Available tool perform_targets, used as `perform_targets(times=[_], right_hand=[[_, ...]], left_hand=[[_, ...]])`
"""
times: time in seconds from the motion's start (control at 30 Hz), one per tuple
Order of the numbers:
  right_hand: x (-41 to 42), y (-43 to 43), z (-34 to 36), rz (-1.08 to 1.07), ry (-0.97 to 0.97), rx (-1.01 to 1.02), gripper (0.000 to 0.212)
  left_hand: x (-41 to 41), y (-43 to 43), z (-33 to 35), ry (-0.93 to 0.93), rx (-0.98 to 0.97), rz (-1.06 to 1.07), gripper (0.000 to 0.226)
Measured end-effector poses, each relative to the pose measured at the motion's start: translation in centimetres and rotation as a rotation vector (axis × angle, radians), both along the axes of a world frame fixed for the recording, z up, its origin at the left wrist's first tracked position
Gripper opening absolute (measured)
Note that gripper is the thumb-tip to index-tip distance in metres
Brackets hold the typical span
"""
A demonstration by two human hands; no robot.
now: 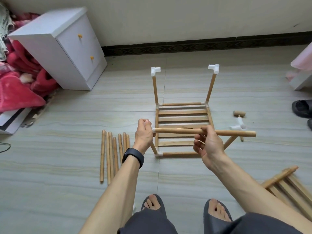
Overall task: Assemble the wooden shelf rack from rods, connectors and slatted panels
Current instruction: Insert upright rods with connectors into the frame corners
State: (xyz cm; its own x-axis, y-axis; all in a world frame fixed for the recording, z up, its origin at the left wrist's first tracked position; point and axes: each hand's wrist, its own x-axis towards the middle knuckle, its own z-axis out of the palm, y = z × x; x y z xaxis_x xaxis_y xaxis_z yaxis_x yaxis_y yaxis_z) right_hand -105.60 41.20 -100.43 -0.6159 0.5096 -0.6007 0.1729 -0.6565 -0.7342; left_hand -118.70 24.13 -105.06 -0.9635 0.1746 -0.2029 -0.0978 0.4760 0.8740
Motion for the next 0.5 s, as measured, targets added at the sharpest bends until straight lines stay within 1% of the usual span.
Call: perform_targets(times=[0.03,0.1,0.2,0.3,0.5], right_hand=[[-0.1,0.0,-0.1,0.005,-0.002,0.005,0.023],[-0.2,0.1,-0.5,0.018,-0.012,0.005,0.020],[-0.2,0.6,-1.0,0.042,-0.040,-0.017,0.019],[-0.2,1.2,-1.5,0.102,-0.046,-0.044,0.023],[-1.0,1.3,-1.9,0.169,0.044,0.025,0.026]], left_hand=[[0.0,0.0,-0.1,0.003,0.007,0.001,0.031],[0.0,-0.1,-0.1,0.008,0.017,0.003,0.030],[0.2,-0.2,-0.1,0.021,0.035,-0.003,0.030],[0.6,-0.4,-0.2,0.022,0.057,-0.020,0.028],[0.9,-1.0,-0.4,0.019,0.036,-0.037,0.028]])
